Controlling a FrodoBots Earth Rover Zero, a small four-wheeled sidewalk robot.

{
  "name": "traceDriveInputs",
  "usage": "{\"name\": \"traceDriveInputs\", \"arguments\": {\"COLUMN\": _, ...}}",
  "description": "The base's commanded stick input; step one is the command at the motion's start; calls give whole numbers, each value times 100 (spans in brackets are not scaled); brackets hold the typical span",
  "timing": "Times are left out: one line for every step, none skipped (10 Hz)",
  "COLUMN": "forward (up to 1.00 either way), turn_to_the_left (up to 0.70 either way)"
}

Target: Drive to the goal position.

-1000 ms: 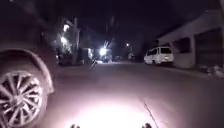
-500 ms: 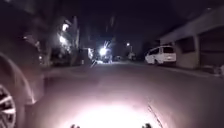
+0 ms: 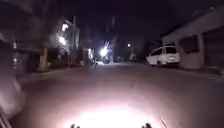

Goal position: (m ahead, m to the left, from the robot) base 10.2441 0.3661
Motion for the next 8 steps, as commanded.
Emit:
{"name": "traceDriveInputs", "arguments": {"forward": 70, "turn_to_the_left": 0}}
{"name": "traceDriveInputs", "arguments": {"forward": 70, "turn_to_the_left": 0}}
{"name": "traceDriveInputs", "arguments": {"forward": 70, "turn_to_the_left": 0}}
{"name": "traceDriveInputs", "arguments": {"forward": 70, "turn_to_the_left": 0}}
{"name": "traceDriveInputs", "arguments": {"forward": 70, "turn_to_the_left": 0}}
{"name": "traceDriveInputs", "arguments": {"forward": 70, "turn_to_the_left": 0}}
{"name": "traceDriveInputs", "arguments": {"forward": 70, "turn_to_the_left": 0}}
{"name": "traceDriveInputs", "arguments": {"forward": 70, "turn_to_the_left": 0}}
